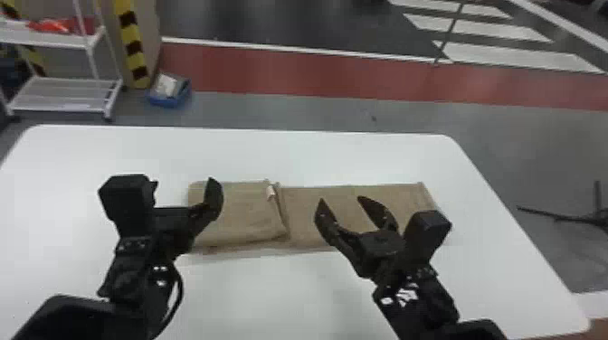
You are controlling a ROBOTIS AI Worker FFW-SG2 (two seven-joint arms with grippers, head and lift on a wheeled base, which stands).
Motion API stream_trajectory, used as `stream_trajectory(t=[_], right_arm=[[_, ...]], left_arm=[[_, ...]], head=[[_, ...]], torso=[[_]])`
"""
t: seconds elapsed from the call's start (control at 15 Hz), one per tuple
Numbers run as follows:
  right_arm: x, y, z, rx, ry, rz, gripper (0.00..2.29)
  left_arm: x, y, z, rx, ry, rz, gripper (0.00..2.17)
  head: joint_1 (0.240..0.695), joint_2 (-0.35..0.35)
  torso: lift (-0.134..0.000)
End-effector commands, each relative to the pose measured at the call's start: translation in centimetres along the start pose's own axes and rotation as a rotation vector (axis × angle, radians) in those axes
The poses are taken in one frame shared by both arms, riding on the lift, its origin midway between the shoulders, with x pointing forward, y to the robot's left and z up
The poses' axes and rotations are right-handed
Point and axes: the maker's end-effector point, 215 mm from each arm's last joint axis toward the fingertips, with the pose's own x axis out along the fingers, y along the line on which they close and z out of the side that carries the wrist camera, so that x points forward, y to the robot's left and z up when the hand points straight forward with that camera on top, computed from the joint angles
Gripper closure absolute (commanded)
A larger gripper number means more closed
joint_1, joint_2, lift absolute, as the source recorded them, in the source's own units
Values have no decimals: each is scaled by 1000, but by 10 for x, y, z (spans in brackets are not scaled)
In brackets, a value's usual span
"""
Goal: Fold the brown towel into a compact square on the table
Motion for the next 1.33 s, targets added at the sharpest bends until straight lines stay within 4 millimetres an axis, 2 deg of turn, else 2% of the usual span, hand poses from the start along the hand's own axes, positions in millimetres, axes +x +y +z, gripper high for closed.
stream_trajectory(t=[0.0, 0.2, 0.33, 0.47, 0.6, 1.0, 1.27], right_arm=[[28, 39, -18, -33, 62, 51, 174], [53, 64, -17, -78, 63, 56, 184], [69, 69, -15, -108, 72, 45, 191], [86, 69, -24, -111, 119, 39, 194], [95, 70, -36, -105, 146, 35, 218], [105, 66, -67, -110, 198, 22, 286], [115, 75, -77, -132, 220, 34, 299]], left_arm=[[-25, 73, 22, 48, -134, 113, 39], [-60, 131, 41, 106, -250, 220, 39], [-77, 147, 49, 124, -289, 244, 39], [-87, 151, 48, 137, -293, 250, 39], [-88, 151, 47, 152, -292, 243, 39], [-87, 153, 29, 155, -258, 240, 39], [-86, 154, 20, 155, -239, 237, 39]], head=[[695, -50], [695, 75], [695, 170], [695, 204], [695, 220], [695, 234], [695, 236]], torso=[[-118], [-118], [-118], [-118], [-118], [-118], [-118]])
